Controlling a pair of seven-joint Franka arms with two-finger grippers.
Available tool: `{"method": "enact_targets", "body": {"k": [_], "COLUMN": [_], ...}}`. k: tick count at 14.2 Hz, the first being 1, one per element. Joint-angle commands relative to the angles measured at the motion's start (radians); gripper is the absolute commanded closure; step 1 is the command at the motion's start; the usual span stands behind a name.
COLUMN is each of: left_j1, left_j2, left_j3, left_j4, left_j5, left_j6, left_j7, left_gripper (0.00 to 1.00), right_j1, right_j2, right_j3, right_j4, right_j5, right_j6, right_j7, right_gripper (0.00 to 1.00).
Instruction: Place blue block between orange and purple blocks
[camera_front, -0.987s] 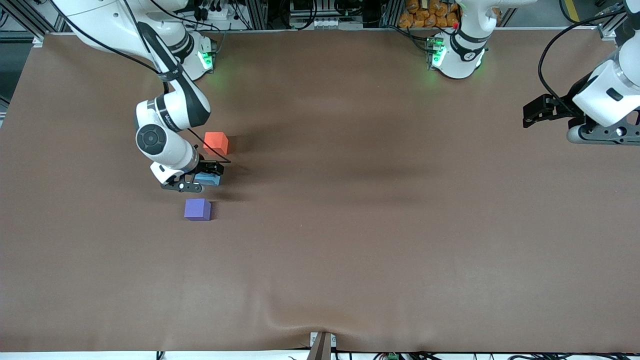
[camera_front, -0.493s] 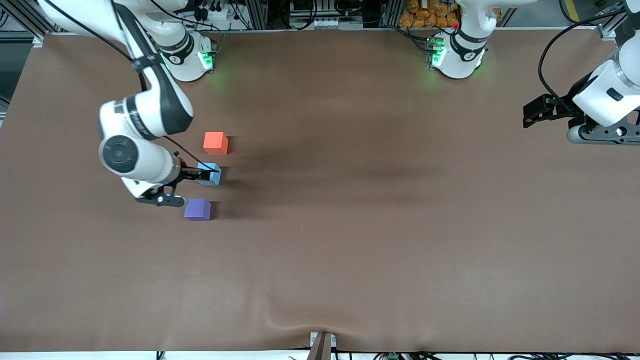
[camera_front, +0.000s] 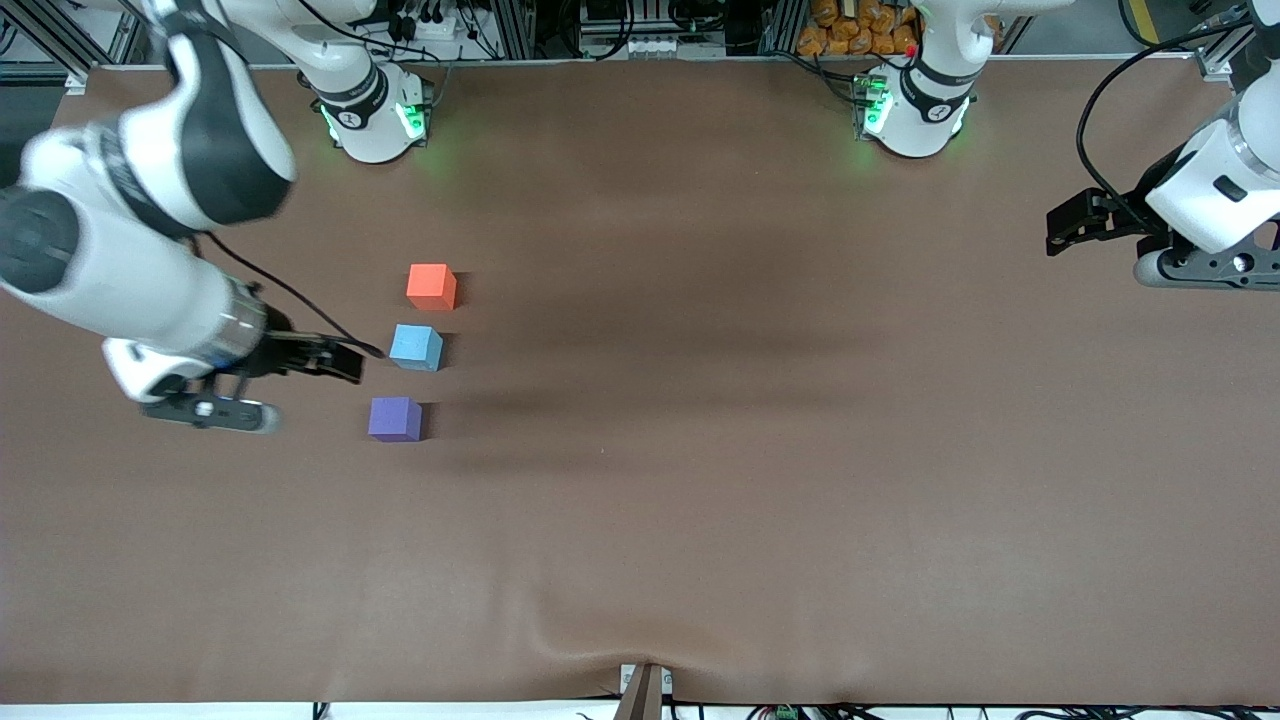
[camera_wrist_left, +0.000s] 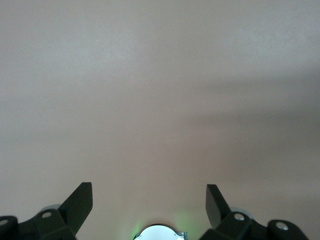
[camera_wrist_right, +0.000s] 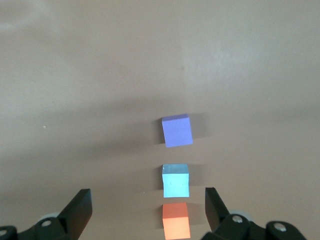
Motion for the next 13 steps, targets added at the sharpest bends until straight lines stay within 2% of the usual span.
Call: {"method": "enact_targets", "body": {"k": [1, 4, 5, 8, 9, 10, 11, 13], "left_j1": [0.003, 0.003, 0.003, 0.003, 0.003, 0.003, 0.003, 0.003], "left_j2": [0.007, 0.007, 0.007, 0.007, 0.007, 0.007, 0.007, 0.007], "left_j3": [-0.003, -0.003, -0.003, -0.003, -0.003, -0.003, -0.003, -0.003], "left_j4": [0.016, 0.016, 0.016, 0.016, 0.016, 0.016, 0.016, 0.016], "left_j5": [-0.004, -0.004, -0.004, -0.004, -0.004, -0.004, -0.004, -0.004], "left_j6": [0.000, 0.000, 0.000, 0.000, 0.000, 0.000, 0.000, 0.000], "left_j7": [0.000, 0.000, 0.000, 0.000, 0.002, 0.000, 0.000, 0.000], "left_gripper": [0.00, 0.00, 0.00, 0.00, 0.00, 0.00, 0.00, 0.00], "right_j1": [-0.009, -0.025, -0.019, -0.023, -0.026, -0.025, -0.002, 0.041], "right_j2": [0.016, 0.009, 0.009, -0.002, -0.025, -0.068, -0.095, -0.161], "right_j3": [-0.042, -0.114, -0.134, -0.139, -0.154, -0.201, -0.264, -0.322], "right_j4": [0.096, 0.204, 0.212, 0.337, 0.340, 0.327, 0.292, 0.200], "right_j5": [0.002, 0.068, 0.056, -0.031, -0.030, -0.016, -0.010, 0.010], "right_j6": [-0.092, -0.313, -0.315, -0.399, -0.413, -0.428, -0.427, -0.403], "right_j7": [-0.070, -0.211, -0.243, -0.336, -0.401, -0.483, -0.533, -0.536], "right_gripper": [0.00, 0.00, 0.00, 0.00, 0.00, 0.00, 0.00, 0.00]}}
